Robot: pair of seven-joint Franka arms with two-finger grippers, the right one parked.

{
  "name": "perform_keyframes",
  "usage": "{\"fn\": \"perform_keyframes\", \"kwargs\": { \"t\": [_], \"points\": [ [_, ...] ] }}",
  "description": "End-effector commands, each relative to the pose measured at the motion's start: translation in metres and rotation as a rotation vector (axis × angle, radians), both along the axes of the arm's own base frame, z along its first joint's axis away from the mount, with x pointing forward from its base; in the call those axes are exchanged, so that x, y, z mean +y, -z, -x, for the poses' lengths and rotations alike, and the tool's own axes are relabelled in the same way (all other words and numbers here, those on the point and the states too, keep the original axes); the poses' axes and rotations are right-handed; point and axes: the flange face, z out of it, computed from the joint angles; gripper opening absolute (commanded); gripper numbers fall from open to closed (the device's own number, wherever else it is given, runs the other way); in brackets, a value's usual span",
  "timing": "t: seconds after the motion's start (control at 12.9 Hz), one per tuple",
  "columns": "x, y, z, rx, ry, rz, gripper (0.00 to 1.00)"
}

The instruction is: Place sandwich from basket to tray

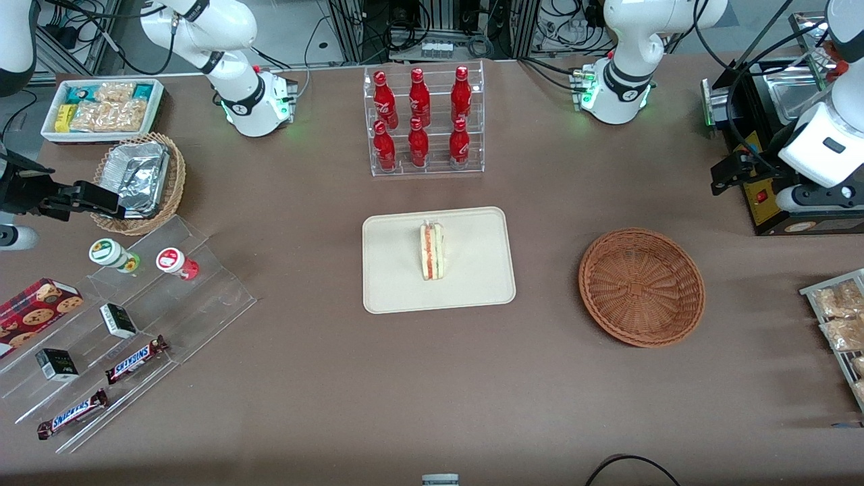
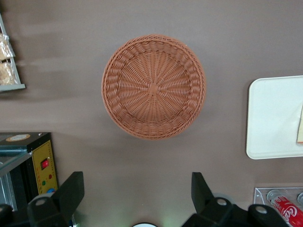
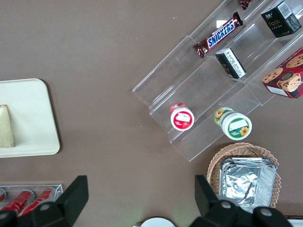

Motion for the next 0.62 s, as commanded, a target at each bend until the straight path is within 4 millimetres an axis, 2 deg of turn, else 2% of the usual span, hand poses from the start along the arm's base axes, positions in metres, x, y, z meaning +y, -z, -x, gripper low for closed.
{"fn": "perform_keyframes", "kwargs": {
  "t": [0.0,0.54],
  "points": [
    [-0.0041,-0.0092,-0.0133,-0.019,0.013,0.04,1.0],
    [-0.007,-0.0054,-0.0143,-0.011,0.02,-0.003,1.0]
  ]
}}
